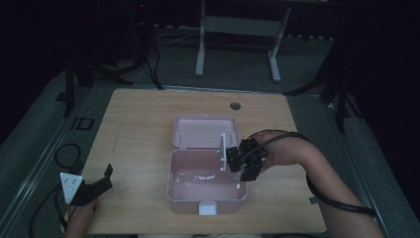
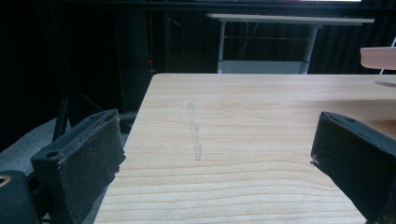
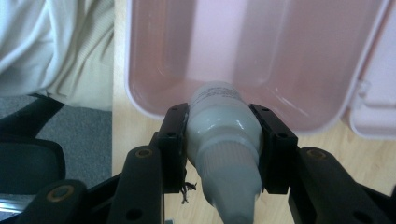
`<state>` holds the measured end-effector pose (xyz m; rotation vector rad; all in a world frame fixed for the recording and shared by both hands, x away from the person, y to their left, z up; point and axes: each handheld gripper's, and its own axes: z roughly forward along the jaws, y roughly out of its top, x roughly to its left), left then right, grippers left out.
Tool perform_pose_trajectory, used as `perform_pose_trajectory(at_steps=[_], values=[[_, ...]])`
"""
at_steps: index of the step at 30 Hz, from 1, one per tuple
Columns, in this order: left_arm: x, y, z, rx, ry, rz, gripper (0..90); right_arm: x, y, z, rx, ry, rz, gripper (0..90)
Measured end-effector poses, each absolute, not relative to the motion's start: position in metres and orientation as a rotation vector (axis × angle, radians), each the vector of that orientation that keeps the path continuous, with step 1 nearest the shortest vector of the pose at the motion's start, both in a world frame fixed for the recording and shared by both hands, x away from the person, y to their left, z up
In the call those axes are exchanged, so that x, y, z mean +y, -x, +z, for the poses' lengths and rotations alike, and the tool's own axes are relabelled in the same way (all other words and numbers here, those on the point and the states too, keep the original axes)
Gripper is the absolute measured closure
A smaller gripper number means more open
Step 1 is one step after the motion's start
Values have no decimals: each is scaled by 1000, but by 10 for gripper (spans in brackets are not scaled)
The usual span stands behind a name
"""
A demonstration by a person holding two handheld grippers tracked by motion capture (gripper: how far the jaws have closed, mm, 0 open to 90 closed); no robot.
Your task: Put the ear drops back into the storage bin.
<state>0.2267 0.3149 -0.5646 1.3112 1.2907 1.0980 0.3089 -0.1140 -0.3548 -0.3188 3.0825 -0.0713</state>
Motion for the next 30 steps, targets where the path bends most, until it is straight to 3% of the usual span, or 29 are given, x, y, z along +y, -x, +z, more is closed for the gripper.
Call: perform_pose_trajectory(at_steps=[9,30], values=[[315,-227,-565,1292,-1313,1098,23,-98,-307,-369,3090,386,-79,594],[315,-227,-564,1295,-1315,1100,24,-80,-313,-442,3149,466,-198,594]])
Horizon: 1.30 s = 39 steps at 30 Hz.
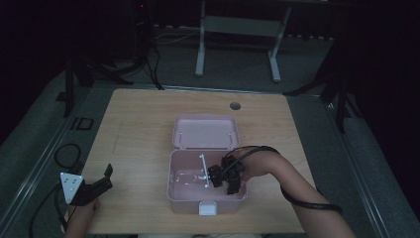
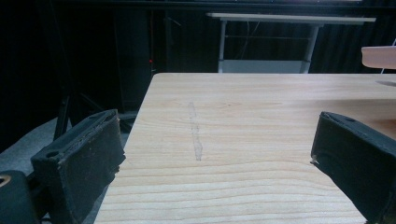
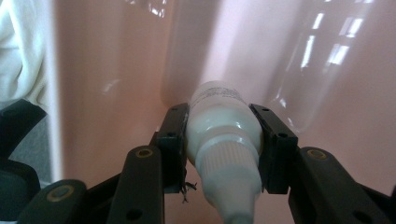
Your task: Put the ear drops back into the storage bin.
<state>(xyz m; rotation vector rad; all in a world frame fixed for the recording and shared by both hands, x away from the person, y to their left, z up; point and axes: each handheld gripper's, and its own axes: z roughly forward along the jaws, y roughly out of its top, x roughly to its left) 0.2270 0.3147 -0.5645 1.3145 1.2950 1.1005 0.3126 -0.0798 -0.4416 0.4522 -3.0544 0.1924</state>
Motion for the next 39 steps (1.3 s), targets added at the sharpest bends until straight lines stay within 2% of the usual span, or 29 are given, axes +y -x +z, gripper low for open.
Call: perform_pose_trajectory(at_steps=[20,39], values=[[314,-227,-564,1291,-1318,1101,24,-76,-320,-487,-3028,-465,309,594],[314,-227,-564,1291,-1320,1101,24,-78,-319,-485,-3042,-427,294,578]])
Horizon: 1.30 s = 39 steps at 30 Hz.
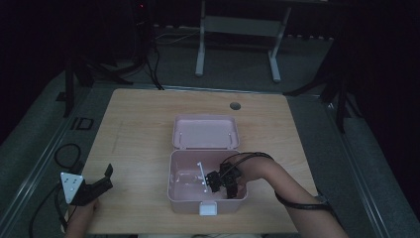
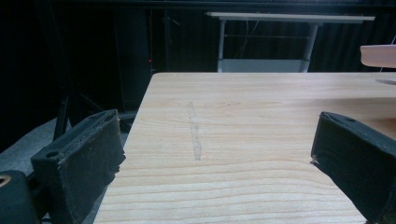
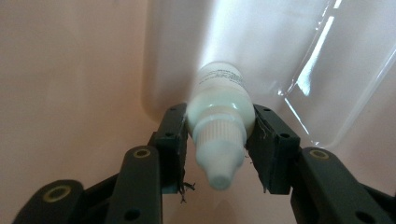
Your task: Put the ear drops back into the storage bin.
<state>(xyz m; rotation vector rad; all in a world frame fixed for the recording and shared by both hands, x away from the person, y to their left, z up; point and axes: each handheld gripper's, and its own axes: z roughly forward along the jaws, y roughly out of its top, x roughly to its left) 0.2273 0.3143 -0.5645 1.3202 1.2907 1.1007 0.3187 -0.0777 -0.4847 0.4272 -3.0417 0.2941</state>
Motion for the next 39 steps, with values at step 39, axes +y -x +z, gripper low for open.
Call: perform_pose_trajectory(at_steps=[39], values=[[314,-227,-564,1294,-1319,1101,24,-144,-325,-364,-3273,-180,-203,391]])
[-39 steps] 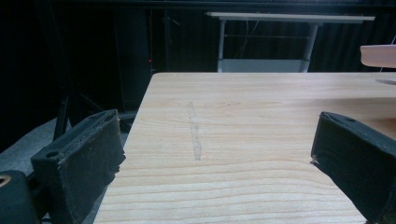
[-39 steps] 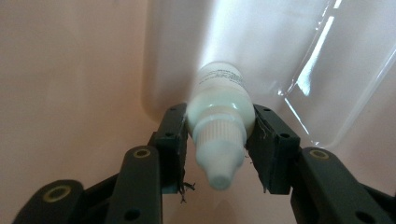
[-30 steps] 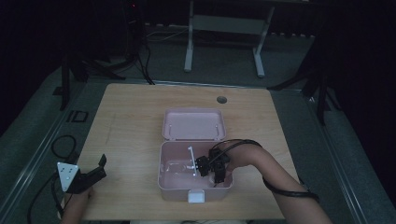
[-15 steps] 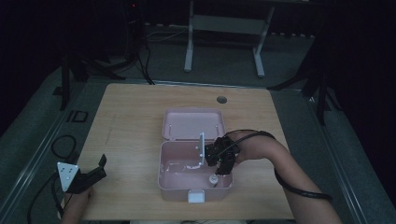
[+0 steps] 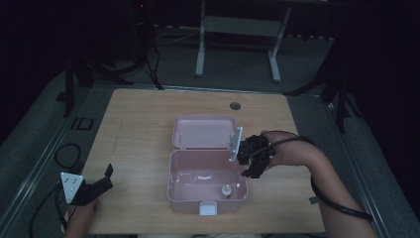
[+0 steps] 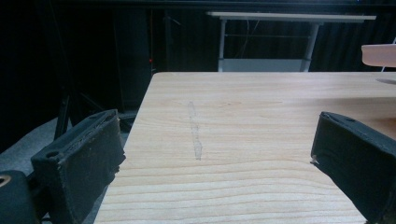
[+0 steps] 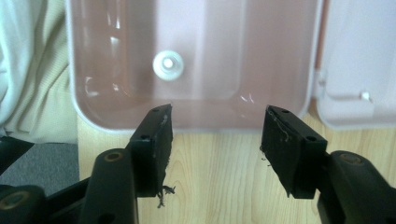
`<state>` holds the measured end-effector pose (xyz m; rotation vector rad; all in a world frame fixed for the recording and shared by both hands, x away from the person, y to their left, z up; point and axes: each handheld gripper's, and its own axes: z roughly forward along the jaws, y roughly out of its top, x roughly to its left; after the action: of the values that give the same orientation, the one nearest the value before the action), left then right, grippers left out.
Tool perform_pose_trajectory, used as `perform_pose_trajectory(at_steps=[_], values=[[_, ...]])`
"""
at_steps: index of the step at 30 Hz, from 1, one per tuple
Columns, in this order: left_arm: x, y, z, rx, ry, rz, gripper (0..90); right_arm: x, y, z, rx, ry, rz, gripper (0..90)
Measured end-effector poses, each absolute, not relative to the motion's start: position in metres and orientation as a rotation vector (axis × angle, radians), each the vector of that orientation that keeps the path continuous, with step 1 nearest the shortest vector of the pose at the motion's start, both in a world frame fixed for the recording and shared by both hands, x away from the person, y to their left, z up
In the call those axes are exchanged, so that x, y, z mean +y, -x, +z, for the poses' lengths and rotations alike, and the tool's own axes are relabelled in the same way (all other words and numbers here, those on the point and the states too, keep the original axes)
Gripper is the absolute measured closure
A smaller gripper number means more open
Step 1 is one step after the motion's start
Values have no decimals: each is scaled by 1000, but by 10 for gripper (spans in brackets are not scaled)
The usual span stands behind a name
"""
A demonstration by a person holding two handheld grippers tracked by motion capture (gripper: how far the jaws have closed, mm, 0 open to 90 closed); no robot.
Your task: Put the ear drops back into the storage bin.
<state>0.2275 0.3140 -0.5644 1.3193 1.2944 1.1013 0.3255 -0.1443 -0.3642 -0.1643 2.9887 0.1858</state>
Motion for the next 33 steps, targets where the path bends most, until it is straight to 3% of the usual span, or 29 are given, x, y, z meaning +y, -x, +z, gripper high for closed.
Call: perform_pose_trajectory(at_steps=[7,8,11,33], values=[[314,-227,-564,1294,-1321,1103,24,-163,-333,-370,2967,45,208,284],[314,-227,-564,1293,-1320,1103,24,-171,-335,-374,2954,9,235,214],[314,-227,-564,1293,-1321,1104,24,-182,-338,-379,2935,-41,284,148],[314,-227,-564,1291,-1321,1105,24,-256,-362,-459,2876,-414,501,131]])
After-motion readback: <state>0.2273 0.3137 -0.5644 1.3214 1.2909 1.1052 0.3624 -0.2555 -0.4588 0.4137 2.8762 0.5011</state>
